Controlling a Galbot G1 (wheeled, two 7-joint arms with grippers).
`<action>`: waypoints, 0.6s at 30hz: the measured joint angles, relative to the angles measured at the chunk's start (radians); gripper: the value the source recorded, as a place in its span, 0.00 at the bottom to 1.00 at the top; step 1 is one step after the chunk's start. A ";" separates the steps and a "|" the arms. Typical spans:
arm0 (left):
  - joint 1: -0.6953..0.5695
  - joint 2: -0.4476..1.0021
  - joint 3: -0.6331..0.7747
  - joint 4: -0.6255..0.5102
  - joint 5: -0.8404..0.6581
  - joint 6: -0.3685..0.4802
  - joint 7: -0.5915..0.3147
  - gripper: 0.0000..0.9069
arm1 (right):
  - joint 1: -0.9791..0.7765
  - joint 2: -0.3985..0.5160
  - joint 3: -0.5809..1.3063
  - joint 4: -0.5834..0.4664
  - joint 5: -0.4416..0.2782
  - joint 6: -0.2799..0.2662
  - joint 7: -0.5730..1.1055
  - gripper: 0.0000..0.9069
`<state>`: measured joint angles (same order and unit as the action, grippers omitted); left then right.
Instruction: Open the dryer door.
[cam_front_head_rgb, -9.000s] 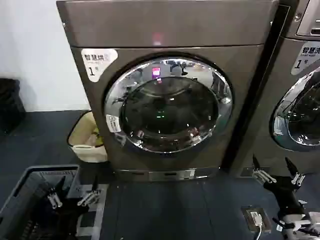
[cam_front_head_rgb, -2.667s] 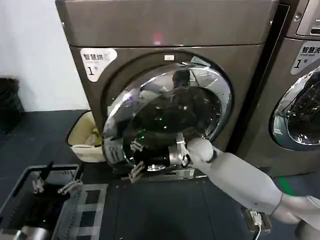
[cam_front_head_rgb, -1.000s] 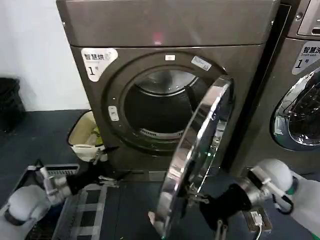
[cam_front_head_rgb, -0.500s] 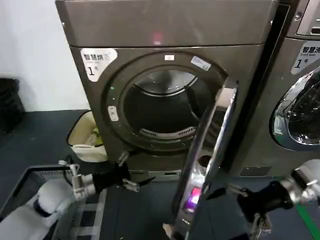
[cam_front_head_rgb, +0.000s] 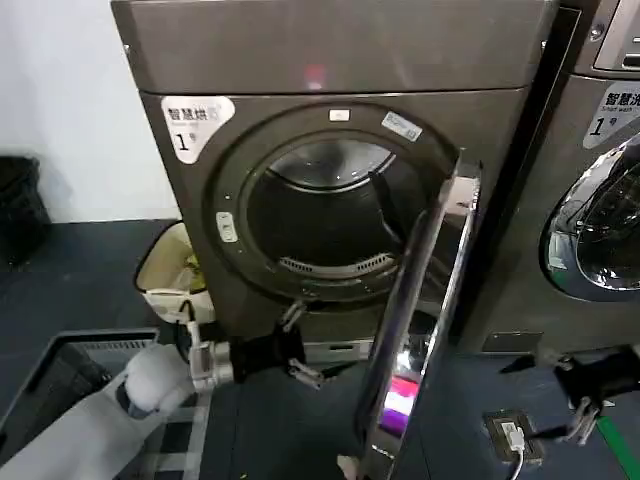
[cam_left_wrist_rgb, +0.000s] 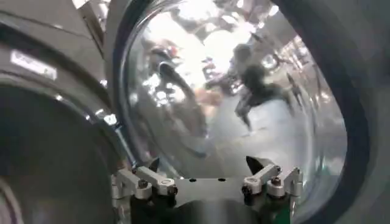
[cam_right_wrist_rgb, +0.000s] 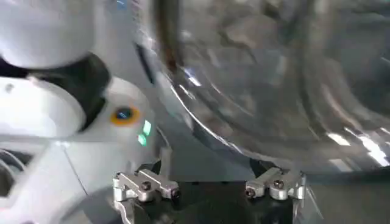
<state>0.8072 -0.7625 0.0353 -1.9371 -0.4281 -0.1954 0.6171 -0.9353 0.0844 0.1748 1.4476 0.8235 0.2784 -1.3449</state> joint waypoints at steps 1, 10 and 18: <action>-0.012 -0.005 0.013 0.000 0.000 0.000 0.000 1.00 | 0.000 0.000 0.001 -0.029 -0.008 0.008 0.001 1.00; -0.087 -0.045 0.093 -0.006 0.002 0.003 -0.001 1.00 | 0.012 0.020 0.025 -0.298 -0.051 0.076 -0.008 1.00; -0.147 -0.079 0.161 0.005 0.000 0.001 -0.001 1.00 | 0.032 0.037 0.050 -0.547 -0.072 0.111 0.024 1.00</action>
<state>0.6599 -0.8416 0.1962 -1.9321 -0.4284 -0.1943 0.6158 -0.9035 0.1216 0.2247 0.9008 0.7515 0.3897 -1.3210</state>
